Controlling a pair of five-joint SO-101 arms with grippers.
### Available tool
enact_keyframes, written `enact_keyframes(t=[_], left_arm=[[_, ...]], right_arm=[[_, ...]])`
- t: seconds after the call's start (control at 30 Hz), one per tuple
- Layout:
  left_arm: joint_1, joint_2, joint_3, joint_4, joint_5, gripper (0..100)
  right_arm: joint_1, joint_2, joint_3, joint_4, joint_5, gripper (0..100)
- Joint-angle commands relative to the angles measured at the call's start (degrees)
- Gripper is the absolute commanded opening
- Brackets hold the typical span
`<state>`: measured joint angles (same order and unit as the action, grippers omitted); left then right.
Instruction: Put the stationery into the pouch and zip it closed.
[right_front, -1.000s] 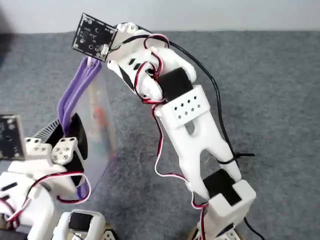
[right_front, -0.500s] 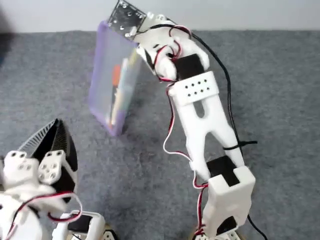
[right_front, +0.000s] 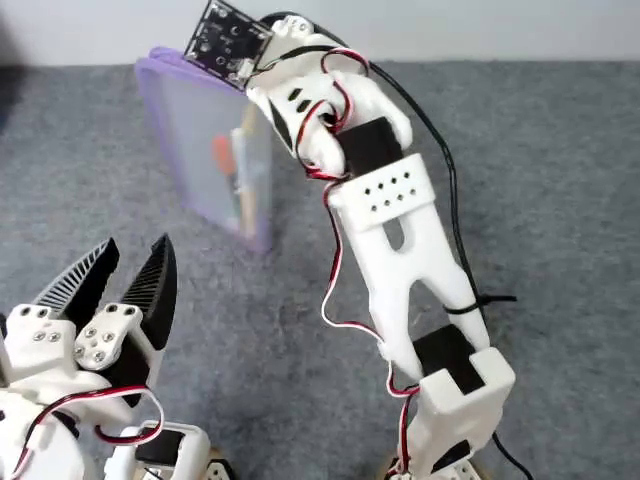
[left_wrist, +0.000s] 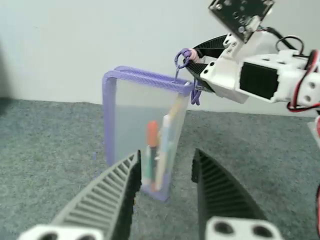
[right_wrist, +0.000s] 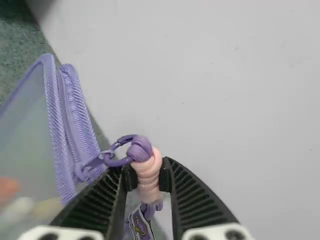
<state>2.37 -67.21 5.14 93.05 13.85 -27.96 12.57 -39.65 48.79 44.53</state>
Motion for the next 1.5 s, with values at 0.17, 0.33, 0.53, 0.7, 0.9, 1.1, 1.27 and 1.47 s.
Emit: enact_keyframes(t=[0.17, 0.33, 0.53, 0.7, 0.9, 1.1, 1.27, 1.47], left_arm=[[0.09, -0.18, 2.24, -0.09, 0.70, 17], [0.09, -0.18, 2.24, 0.00, 0.70, 17], [0.09, -0.18, 2.24, 0.09, 0.70, 17], [0.09, -0.18, 2.33, 0.09, 0.79, 17], [0.09, -0.18, 2.33, 0.53, 3.87, 17], [0.09, -0.18, 2.24, 2.73, 3.69, 17], [0.09, -0.18, 1.98, 4.31, 3.60, 17], [0.09, -0.26, 1.89, 4.22, 3.60, 17]], right_arm=[[-3.56, -6.02, -3.78, -0.13, 0.26, 0.7], [-3.56, -9.10, -4.04, -7.69, 0.26, 0.7], [-3.56, -13.76, -4.04, -14.81, 0.26, 0.7], [-3.91, -15.25, -3.69, 5.32, 0.62, 0.7], [-6.11, -15.69, -3.78, 28.53, -0.18, 0.8], [-4.88, -15.87, -4.04, 24.31, -0.97, 0.8], [-4.97, -19.38, -4.04, 17.54, -2.99, 0.8], [-3.38, -24.04, -4.04, 12.26, -5.19, 0.8]])
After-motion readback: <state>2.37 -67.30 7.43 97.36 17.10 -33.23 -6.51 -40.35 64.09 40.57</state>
